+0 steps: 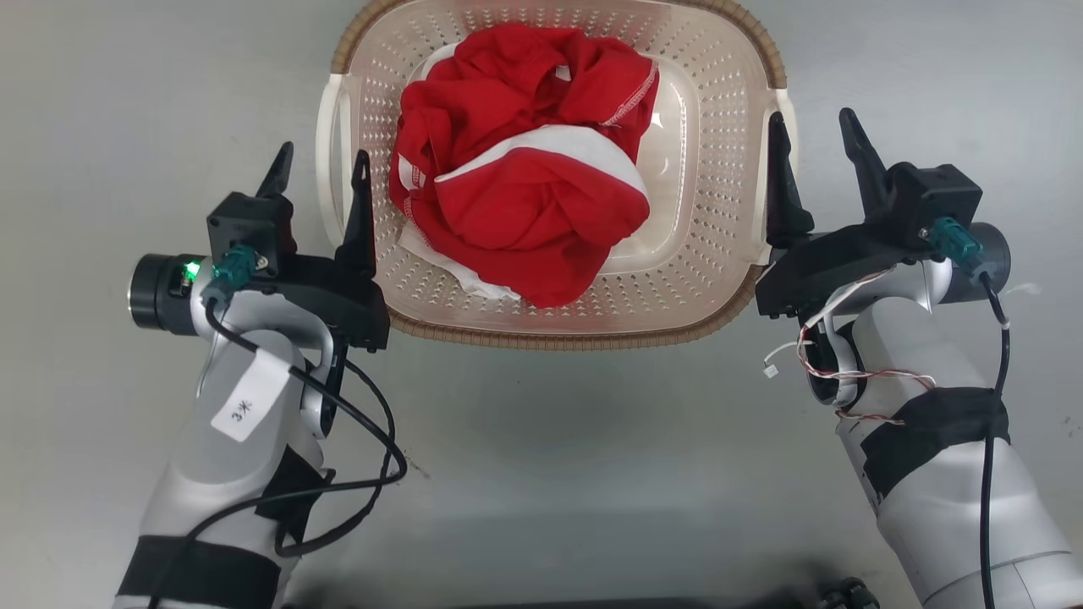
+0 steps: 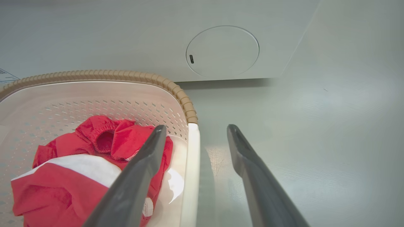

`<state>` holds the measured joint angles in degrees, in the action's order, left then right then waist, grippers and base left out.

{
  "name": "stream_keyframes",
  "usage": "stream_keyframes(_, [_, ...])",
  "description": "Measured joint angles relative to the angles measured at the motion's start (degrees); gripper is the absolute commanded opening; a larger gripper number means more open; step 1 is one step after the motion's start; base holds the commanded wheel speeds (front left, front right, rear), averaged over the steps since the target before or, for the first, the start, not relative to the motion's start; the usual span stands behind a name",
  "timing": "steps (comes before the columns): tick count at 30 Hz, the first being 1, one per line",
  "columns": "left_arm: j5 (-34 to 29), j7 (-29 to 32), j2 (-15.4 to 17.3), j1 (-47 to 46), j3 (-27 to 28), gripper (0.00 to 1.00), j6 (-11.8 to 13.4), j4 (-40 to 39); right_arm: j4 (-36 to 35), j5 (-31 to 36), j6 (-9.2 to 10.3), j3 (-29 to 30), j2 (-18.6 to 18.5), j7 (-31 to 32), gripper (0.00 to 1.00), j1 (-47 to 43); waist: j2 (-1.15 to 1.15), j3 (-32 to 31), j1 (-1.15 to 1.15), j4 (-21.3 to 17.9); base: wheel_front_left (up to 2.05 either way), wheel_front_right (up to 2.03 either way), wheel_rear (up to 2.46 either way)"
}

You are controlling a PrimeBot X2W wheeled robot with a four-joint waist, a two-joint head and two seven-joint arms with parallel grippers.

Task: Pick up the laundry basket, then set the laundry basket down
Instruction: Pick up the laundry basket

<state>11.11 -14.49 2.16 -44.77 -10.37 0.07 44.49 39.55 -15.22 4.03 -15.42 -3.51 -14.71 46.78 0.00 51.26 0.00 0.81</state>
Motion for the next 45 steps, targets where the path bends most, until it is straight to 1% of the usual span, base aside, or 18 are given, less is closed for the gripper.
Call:
stream_keyframes(8, [0.4,0.0,0.01,-3.63,0.71,1.0,0.02,3.72,1.64,-1.56,0.09,-2.13,-0.07,0.0,1.0,2.59,0.0,2.69,0.0,0.0,0.0,0.0,0.0])
stream_keyframes(11, [0.4,0.0,-0.02,-4.8,0.68,1.0,0.09,5.08,2.1,-2.47,0.51,-2.94,-0.08,0.0,1.0,3.39,0.0,3.69,0.0,0.07,0.0,0.0,0.0])
stream_keyframes(15, [0.38,0.0,-0.01,-5.72,0.37,1.0,-0.1,7.35,3.32,-3.09,0.59,-4.11,-0.09,0.0,1.0,3.57,0.0,4.68,0.0,0.2,0.0,0.0,0.0])
stream_keyframes(18, [0.38,0.0,-0.04,-6.15,0.15,1.0,-0.59,8.98,4.0,-3.69,0.87,-4.86,-0.13,0.0,1.0,3.72,0.0,4.94,0.0,0.31,0.0,0.0,0.0])
stream_keyframes(23, [0.38,0.0,-0.1,-8.13,-0.33,1.0,-0.74,10.76,5.25,-4.48,1.09,-5.99,-0.14,0.0,1.0,4.44,0.0,5.26,-0.01,0.39,0.0,0.0,0.0])
stream_keyframes(27, [0.31,0.0,-0.25,-9.19,-1.32,1.0,-1.62,12.63,6.22,-6.04,1.52,-7.19,-0.15,0.0,1.0,4.51,0.0,5.47,-0.01,0.42,0.0,0.0,0.0])
stream_keyframes(29, [0.26,0.0,-0.29,-9.34,-1.52,1.0,-1.63,12.92,6.49,-6.11,1.52,-7.33,-0.15,0.0,0.85,4.6,0.0,5.5,-0.01,0.41,0.0,0.0,0.0])
stream_keyframes(30, [0.24,0.0,-0.35,-9.78,-1.77,0.78,-1.65,13.72,6.98,-6.51,1.57,-7.65,-0.15,0.0,0.64,4.92,0.0,5.55,-0.01,0.39,0.0,0.0,0.0])
stream_keyframes(31, [0.24,0.0,-0.34,-10.11,-1.85,0.58,-1.66,14.05,7.16,-6.57,1.59,-7.8,-0.16,0.0,0.53,5.24,0.0,5.57,-0.01,0.38,0.0,0.0,0.0])
stream_keyframes(32, [0.24,0.0,-0.35,-10.42,-1.97,0.42,-1.67,14.27,7.24,-6.64,1.6,-7.98,-0.16,0.0,0.48,5.59,0.0,5.58,-0.01,0.36,0.0,0.0,0.0])
stream_keyframes(33, [0.24,0.0,-0.36,-10.63,-2.13,0.3,-1.79,14.57,7.3,-6.75,1.62,-8.16,-0.16,0.0,0.42,5.81,0.0,5.59,-0.01,0.35,0.0,0.0,0.0])
stream_keyframes(34, [0.24,0.0,-0.36,-10.85,-2.32,0.13,-2.15,14.95,7.47,-7.06,1.87,-8.28,-0.19,0.0,0.36,5.88,0.0,5.59,-0.01,0.34,0.0,0.0,0.0])
stream_keyframes(35, [0.24,0.0,-0.36,-11.09,-2.53,0.0,-2.19,15.4,7.67,-7.21,2.03,-8.46,-0.21,0.0,0.23,5.89,0.0,5.58,-0.01,0.32,0.0,0.0,0.0])
stream_keyframes(36, [0.25,0.0,-0.55,-11.26,-2.63,0.0,-2.27,15.73,7.92,-7.34,2.03,-8.67,-0.21,0.0,0.0,5.9,0.0,5.57,-0.01,0.31,0.0,0.0,0.0])
stream_keyframes(39, [0.31,-0.1,-0.73,-11.44,-2.79,0.0,-2.59,16.69,8.57,-8.36,2.53,-8.91,0.01,0.0,0.0,6.18,0.0,5.54,-0.01,0.28,0.0,0.0,0.0])
stream_keyframes(45, [0.44,-0.35,-0.86,-12.0,-2.97,0.0,-2.6,18.11,9.45,-9.57,2.55,-9.49,-0.01,-0.01,0.0,6.76,0.0,5.34,-0.01,0.33,0.0,0.0,0.0])
